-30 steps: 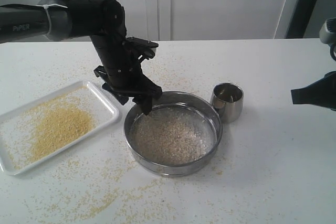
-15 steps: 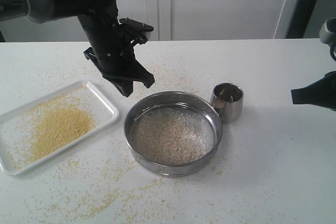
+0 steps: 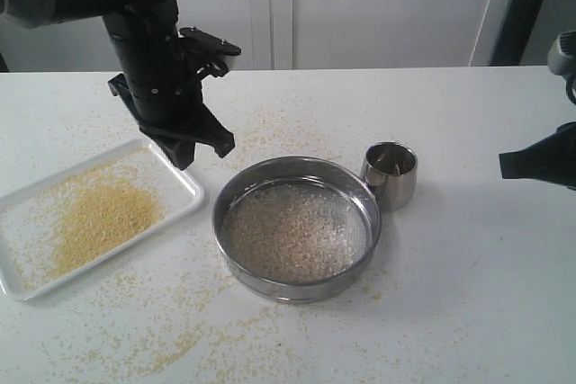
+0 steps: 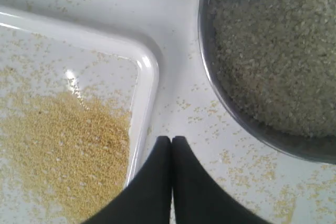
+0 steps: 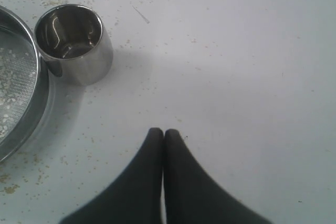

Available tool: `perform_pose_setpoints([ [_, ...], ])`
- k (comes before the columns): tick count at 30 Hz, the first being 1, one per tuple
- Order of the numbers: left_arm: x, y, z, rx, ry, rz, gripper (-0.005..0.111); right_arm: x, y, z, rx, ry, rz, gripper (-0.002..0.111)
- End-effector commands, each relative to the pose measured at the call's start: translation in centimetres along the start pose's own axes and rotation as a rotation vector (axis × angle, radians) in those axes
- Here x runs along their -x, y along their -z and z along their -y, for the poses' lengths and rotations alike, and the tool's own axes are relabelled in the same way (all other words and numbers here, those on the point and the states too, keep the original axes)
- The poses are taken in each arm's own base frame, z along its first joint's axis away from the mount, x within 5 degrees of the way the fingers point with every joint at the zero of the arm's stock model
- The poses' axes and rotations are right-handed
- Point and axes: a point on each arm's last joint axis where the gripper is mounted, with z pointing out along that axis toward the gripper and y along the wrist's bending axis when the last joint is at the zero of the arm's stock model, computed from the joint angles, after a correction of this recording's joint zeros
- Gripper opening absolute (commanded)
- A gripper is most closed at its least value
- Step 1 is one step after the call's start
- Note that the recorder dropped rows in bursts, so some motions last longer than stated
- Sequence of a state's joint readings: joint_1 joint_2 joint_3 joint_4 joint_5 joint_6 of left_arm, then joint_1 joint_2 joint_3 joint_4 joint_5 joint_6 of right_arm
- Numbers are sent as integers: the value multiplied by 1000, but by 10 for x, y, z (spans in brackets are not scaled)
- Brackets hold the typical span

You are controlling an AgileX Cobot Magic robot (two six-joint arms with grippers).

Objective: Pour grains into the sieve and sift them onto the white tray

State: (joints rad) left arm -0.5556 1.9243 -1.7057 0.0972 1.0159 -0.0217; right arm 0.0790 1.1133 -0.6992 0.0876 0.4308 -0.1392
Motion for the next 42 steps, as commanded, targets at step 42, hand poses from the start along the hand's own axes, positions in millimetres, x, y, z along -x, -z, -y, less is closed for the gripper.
perform_pose_setpoints([
  [42, -120, 98, -1, 51, 15, 189, 0, 0, 1, 1, -5, -23, 13, 0],
])
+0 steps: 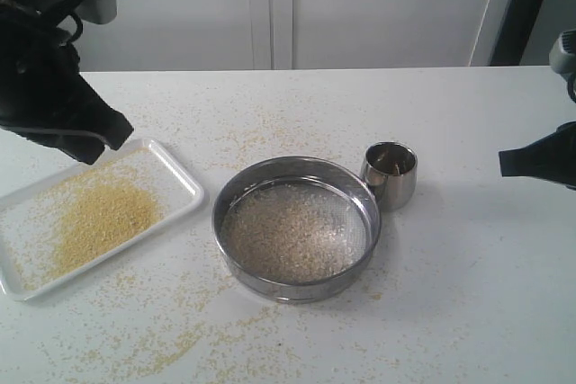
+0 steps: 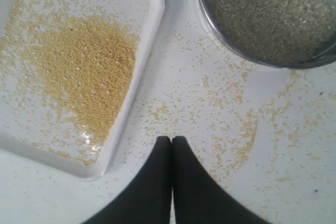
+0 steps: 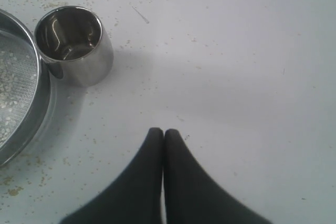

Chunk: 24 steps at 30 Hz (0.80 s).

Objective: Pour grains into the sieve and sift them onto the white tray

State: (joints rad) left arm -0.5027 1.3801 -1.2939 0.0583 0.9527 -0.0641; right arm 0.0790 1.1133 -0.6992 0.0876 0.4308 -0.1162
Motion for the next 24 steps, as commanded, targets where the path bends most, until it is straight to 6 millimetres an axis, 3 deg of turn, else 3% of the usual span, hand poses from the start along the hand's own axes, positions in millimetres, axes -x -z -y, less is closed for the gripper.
perform_pose_setpoints([
  [1, -2, 2, -4, 44, -108, -1, 0, 0, 1, 1, -5, 0, 13, 0],
  [14, -3, 4, -5, 54, -112, 5, 0, 0, 1, 1, -5, 0, 13, 0],
  [24, -12, 44, -7, 112, -139, 172, 0, 0, 1, 1, -5, 0, 13, 0],
])
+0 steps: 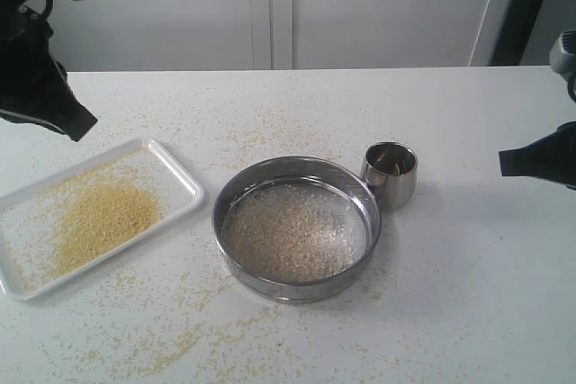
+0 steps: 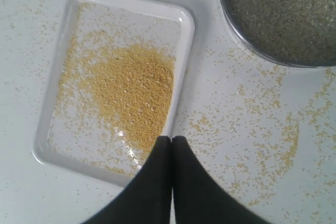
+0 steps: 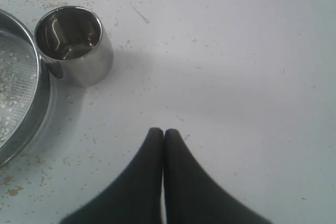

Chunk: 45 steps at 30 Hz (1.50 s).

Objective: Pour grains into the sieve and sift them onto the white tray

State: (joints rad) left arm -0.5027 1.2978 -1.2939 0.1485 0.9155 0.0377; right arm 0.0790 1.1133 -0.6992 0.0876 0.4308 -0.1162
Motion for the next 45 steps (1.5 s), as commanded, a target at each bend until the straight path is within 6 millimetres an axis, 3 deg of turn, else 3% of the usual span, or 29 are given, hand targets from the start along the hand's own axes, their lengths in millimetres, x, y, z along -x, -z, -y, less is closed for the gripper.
perform_pose_setpoints([
  [1, -5, 21, -1, 24, 2, 86, 0, 0, 1, 1, -5, 0, 13, 0],
  [7, -11, 48, -2, 67, 5, 273, 0, 0, 1, 1, -5, 0, 13, 0],
  [12, -28, 50, 3, 79, 21, 354, 0, 0, 1, 1, -5, 0, 13, 0],
  [21, -75, 51, 2, 137, 96, 432, 0, 0, 1, 1, -5, 0, 11, 0],
  [27, -113, 63, 0, 230, 159, 533, 0, 0, 1, 1, -5, 0, 13, 0],
  [38, -182, 50, 9, 407, 344, 618, 0, 0, 1, 1, -4, 0, 11, 0],
  [45, -199, 44, 15, 442, 393, 650, 0, 0, 1, 1, -5, 0, 13, 0],
])
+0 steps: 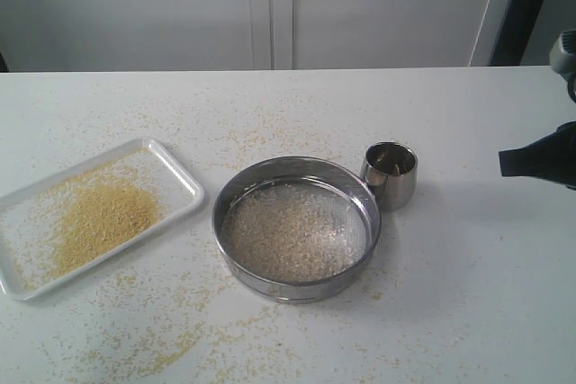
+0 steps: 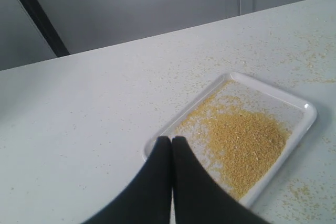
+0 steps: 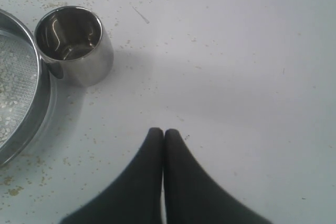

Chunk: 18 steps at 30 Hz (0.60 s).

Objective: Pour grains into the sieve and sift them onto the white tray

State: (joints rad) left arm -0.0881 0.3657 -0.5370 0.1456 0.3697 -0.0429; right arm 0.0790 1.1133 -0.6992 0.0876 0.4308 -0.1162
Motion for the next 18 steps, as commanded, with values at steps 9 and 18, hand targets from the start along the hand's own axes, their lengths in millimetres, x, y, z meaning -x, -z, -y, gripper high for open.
perform_pose_setpoints([
  [9, -11, 5, 1, 11, 49, 17, 0, 0, 1, 1, -5, -4, 13, 0],
  [18, -10, 5, 2, 2, 64, 19, 0, 0, 1, 1, -5, -4, 13, 0],
])
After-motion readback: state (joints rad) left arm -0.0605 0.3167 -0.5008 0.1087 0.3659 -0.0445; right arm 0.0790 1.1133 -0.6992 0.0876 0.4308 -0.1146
